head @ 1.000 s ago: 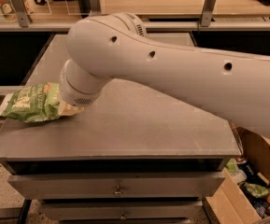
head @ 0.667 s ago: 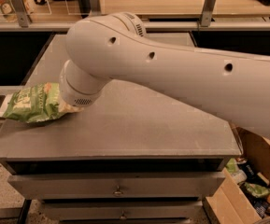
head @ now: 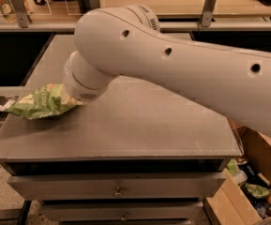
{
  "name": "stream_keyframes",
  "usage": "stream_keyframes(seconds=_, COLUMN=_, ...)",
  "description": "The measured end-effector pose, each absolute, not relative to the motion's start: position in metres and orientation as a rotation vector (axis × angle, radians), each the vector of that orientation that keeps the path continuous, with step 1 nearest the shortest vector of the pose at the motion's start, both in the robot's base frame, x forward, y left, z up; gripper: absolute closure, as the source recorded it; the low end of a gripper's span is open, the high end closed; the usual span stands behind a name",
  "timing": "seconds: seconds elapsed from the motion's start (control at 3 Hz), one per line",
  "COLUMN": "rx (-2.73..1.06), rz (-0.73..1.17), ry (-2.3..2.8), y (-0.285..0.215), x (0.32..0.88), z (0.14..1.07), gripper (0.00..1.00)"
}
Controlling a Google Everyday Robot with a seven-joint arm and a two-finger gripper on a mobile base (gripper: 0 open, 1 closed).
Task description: Pick green jalapeno chip bag
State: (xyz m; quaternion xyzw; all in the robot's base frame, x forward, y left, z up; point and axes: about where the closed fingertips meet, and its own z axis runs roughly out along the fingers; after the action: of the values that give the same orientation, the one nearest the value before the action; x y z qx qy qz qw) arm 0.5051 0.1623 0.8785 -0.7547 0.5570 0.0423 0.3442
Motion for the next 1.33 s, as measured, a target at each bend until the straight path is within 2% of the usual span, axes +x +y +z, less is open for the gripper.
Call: stream_keyframes(seconds=1.33, rx=-1.842, rz=-0.011, ry=1.250, y=0.124, x=0.514, z=1.010, gripper=1.00)
